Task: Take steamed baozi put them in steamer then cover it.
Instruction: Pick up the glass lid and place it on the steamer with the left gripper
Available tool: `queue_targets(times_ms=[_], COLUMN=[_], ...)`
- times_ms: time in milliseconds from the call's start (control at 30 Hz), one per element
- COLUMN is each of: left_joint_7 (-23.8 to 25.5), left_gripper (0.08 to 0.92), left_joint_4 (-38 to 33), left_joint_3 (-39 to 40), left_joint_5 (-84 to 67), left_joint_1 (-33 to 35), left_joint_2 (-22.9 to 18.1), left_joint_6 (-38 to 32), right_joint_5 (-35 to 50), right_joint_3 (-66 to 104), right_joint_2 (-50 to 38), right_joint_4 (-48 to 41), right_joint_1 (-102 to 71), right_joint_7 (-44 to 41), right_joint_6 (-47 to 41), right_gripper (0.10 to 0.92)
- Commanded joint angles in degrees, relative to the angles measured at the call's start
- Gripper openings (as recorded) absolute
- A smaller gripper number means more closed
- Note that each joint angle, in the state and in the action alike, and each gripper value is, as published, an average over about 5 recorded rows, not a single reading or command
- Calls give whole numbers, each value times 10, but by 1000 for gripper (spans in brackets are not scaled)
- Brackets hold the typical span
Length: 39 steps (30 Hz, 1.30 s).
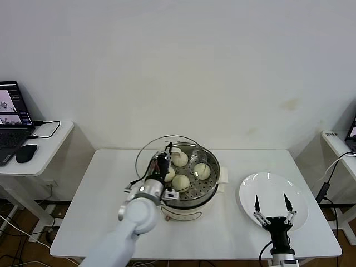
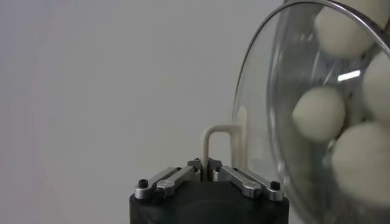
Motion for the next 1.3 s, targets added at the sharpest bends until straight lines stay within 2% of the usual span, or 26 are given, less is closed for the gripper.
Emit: queue_targets(times_ms=[33, 1300], left_joint_7=[25, 10], left_gripper=[140, 140], left_joint_4=[39, 44], left_joint_3=[43, 4], left_joint_5=[39, 69], left_joint_1=[-24, 18], left_joint_2=[-59, -77], left_joint_6=[16, -6], right_joint_5=[-8, -8], right_joint_3=[-6, -15], right_joint_2=[4, 0], right_joint_4=[-4, -7], right_joint_1=[1, 0], right_joint_7=[2, -1], right_joint_6=[2, 8], right_gripper=[823, 823])
